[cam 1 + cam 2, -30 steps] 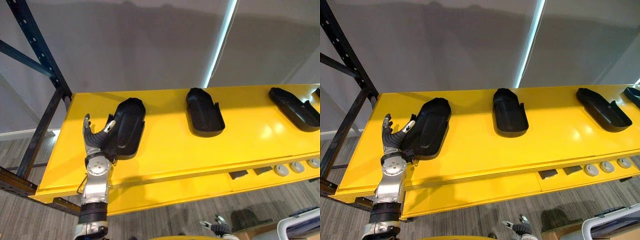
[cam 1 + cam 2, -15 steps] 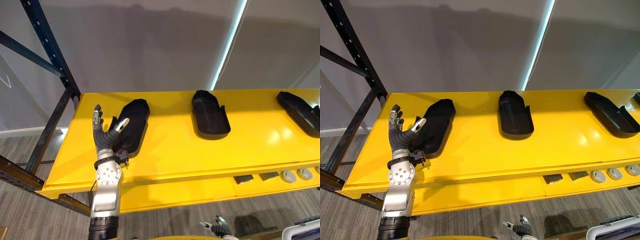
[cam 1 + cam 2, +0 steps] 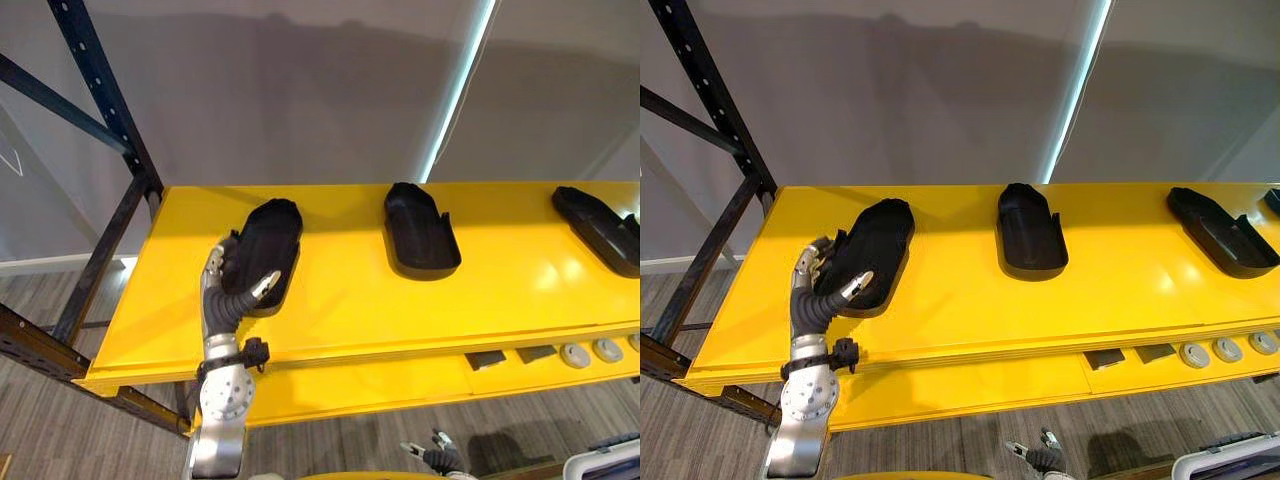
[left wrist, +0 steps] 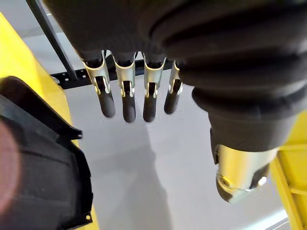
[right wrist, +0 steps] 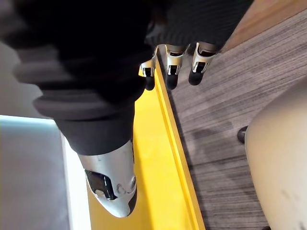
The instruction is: Walk over and take plastic housings, then place them on the shelf
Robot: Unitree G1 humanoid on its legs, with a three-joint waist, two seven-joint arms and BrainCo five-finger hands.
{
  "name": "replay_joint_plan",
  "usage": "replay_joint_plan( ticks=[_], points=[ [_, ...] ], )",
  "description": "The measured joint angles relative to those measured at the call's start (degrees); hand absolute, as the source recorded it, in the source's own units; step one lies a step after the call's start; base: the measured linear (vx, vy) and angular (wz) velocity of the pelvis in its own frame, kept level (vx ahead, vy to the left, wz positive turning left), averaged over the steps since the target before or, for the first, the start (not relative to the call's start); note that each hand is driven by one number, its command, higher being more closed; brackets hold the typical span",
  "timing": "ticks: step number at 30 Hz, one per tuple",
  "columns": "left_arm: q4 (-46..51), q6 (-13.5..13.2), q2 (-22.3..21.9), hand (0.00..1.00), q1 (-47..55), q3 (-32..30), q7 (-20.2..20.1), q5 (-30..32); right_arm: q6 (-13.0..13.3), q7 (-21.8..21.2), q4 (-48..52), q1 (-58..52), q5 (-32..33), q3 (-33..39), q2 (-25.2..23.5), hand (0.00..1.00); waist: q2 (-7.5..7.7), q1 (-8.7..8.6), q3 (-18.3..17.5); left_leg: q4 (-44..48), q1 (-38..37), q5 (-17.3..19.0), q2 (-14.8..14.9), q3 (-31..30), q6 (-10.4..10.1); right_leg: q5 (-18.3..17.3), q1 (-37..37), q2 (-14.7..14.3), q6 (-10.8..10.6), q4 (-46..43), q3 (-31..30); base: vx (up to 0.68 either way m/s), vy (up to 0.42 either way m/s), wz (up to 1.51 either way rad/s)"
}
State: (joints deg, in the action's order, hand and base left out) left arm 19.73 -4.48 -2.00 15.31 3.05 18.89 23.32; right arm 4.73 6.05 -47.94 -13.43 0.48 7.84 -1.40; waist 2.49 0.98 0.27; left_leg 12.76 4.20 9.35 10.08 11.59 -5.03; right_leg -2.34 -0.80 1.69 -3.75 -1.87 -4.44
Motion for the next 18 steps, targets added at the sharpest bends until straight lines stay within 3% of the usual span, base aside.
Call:
replay_joint_plan(
  ticks=[5,9,18],
  points=[
    [-0.1,-0.2,0.0,1.00,3.8,0.2,0.0,0.2,0.4,0.5,0.0,-0.2,0.2,-1.4,0.3,0.00,0.05,0.20,0.0,1.7,1.1,0.5,0.3,-0.3,0.1,0.0,0.0,0.1,0.0,0.0,1.2,0.00,0.003,0.07],
    [-1.0,-0.2,-0.1,1.00,4.9,0.2,0.0,2.3,0.4,0.7,0.1,-0.6,0.6,-2.1,0.6,0.00,0.21,1.41,0.1,2.4,1.4,0.9,0.3,-0.2,0.5,-0.1,0.0,0.2,0.0,-0.1,1.3,0.00,0.000,0.00],
    [-6.5,0.5,-0.1,1.00,5.5,0.1,-0.3,5.7,0.4,1.4,0.6,-1.0,0.7,-2.2,0.5,0.00,0.58,1.49,0.0,3.3,1.5,1.6,0.0,-0.2,0.5,-1.3,0.0,0.4,-0.2,-1.2,1.8,0.01,0.003,0.02]
  ],
)
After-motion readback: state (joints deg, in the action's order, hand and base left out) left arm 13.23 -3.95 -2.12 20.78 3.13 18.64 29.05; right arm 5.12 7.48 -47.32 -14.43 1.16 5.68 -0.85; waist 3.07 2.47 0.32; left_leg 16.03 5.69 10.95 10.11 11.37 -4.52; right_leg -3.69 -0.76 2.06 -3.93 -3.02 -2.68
